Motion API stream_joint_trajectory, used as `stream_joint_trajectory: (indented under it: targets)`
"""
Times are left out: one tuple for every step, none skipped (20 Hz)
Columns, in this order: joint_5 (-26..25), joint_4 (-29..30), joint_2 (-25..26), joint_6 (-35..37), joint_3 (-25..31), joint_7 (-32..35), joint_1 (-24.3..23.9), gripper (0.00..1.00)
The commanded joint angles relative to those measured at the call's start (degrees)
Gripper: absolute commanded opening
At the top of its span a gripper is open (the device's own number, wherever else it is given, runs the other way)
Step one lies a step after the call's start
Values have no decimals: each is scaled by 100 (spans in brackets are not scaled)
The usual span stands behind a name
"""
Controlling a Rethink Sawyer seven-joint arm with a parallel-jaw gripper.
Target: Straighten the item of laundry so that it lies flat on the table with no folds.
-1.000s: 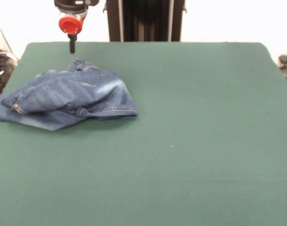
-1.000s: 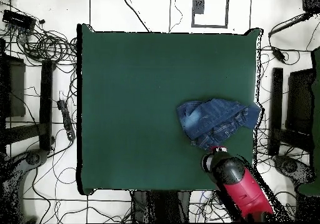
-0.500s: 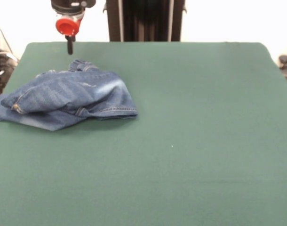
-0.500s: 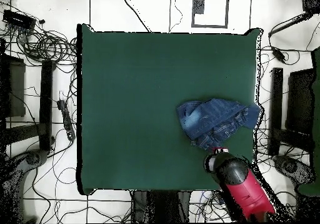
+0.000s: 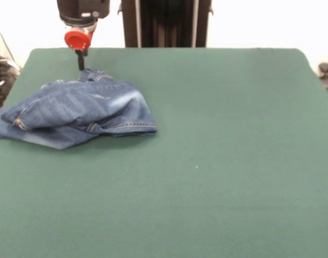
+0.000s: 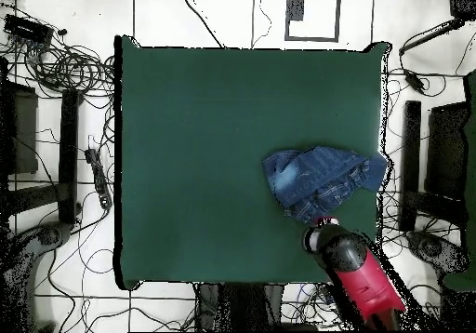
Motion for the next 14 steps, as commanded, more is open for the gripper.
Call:
stream_joint_trajectory:
  targets:
    - [87,-321,491,-389,988,847,120,100]
    - [98,-343,511,-397,979,852,138,100]
    - [91,-352,527,-423,1002,846,114,100]
    - [84,-361,543,-449,1026,840,91,100]
    - [77,-370,559,-475,1050,835,67,100]
    - [70,-370,563,-494,1079,832,43,100]
    - [57,-355,549,-529,1121,833,1,100]
    - [55,-359,544,-532,1135,829,-9,100]
    - [47,-344,526,-558,1188,834,-45,100]
    - [52,-353,526,-545,1190,829,-43,100]
    - [49,-361,532,-568,1218,828,-61,100]
    - [54,-366,535,-579,1227,834,-65,100]
    - [46,-369,540,-596,1258,828,-90,100]
    - [37,-363,542,-627,1291,833,-117,100]
